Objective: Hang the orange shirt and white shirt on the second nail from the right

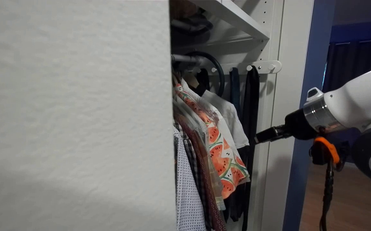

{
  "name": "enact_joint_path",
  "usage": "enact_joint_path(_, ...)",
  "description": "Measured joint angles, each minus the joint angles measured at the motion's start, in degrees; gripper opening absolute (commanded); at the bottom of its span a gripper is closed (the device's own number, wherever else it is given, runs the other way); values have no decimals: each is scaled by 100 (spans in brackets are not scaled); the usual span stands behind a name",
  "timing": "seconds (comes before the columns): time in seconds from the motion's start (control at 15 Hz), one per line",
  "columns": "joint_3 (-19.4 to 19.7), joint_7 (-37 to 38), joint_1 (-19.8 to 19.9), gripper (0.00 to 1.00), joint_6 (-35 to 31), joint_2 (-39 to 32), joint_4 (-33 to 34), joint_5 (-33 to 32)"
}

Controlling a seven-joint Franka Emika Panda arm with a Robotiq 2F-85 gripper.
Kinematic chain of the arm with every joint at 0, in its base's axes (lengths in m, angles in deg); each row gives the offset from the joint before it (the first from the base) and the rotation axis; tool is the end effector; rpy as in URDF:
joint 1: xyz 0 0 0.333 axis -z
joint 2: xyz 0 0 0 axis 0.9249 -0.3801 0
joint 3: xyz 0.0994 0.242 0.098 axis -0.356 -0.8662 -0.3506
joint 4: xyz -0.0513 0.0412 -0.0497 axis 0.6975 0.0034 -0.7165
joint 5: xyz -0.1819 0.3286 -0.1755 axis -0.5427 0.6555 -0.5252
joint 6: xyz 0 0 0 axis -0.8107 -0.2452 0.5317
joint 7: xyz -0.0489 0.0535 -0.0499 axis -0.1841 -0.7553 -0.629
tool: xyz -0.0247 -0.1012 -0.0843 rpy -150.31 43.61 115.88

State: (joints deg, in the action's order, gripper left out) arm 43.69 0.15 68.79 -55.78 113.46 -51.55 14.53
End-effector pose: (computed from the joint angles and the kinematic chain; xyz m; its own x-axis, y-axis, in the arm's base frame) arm 0.4250 0.0513 0.6922 0.5548 -0.1232 0.8228 -0.1013 -0.9916 -0.0802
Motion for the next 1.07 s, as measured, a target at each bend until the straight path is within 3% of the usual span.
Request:
enact_joint_path(0.53, 32, -651, -663, 100, -1153, -746, 838, 463)
enact_joint_path(1.07, 3, -1283, -886, 100, -1733, -1697, 1599, 463)
